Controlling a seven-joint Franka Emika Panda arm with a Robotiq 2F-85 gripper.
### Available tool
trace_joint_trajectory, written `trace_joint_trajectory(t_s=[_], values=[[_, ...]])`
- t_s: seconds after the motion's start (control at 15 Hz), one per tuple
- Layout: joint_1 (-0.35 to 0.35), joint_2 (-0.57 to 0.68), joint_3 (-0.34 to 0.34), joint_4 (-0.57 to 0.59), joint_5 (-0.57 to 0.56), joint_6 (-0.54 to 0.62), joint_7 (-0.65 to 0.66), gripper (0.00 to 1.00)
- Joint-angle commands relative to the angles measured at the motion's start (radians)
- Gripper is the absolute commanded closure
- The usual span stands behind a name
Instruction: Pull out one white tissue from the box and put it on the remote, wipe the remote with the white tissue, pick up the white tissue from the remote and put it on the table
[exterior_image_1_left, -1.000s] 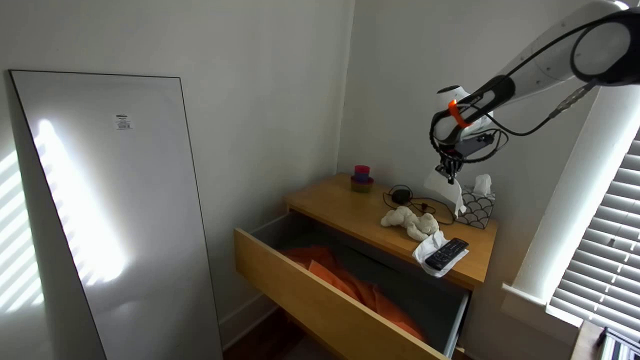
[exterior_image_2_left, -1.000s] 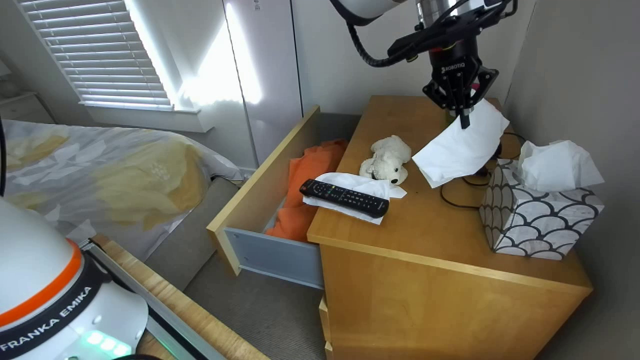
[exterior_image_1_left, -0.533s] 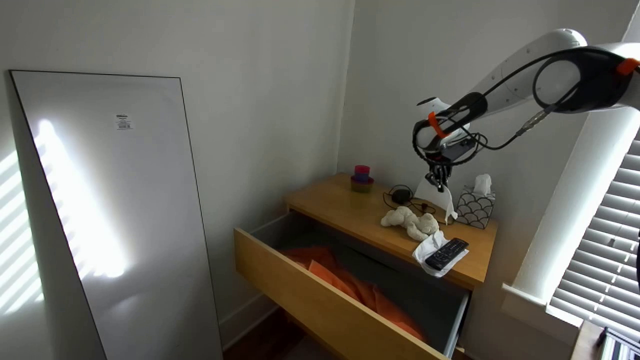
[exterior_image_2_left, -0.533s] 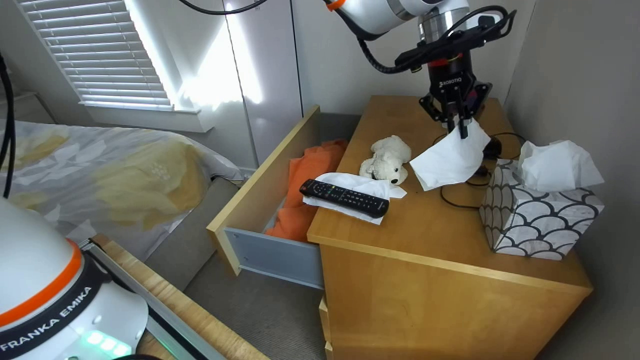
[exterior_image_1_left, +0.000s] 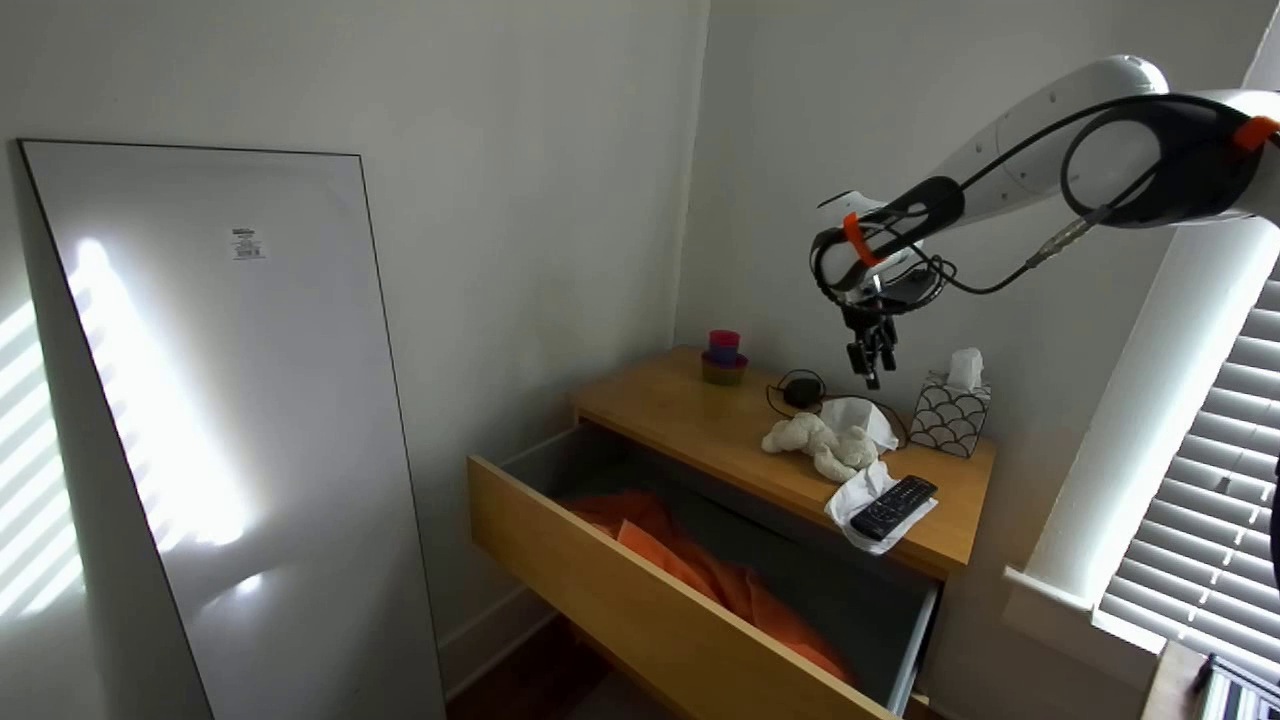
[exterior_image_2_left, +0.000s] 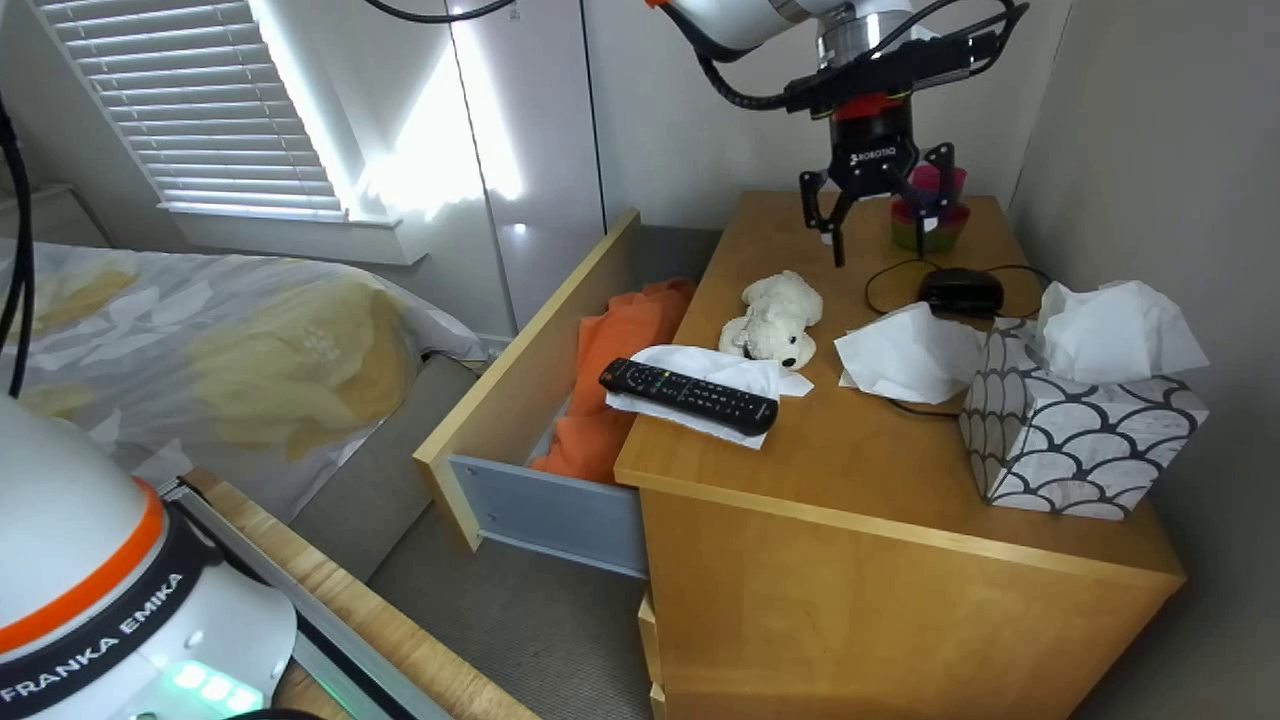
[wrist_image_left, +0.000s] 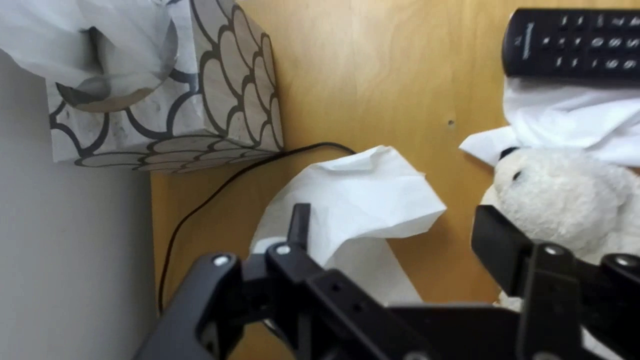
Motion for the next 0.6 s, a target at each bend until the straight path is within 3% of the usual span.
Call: trace_joint_trajectory(t_s=[0.0, 0.2, 0.33, 0.4, 0.53], values=[[-0.016, -0.130, 0.035, -0.160, -0.005, -0.068, -0.153, 0.00], [-0.015, -0.231, 0.040, -0.306, -0.033, -0.086, -0.261, 0.00], [-0.005, -0.303, 0.036, -0.406, -0.060, -0.017, -0.299, 0.00], [-0.007, -0.191, 0.027, -0.251, -0.022, -0.081, -0.255, 0.00], [-0.003, -0.246, 0.027, -0.324, -0.035, -0.057, -0.280, 0.00]])
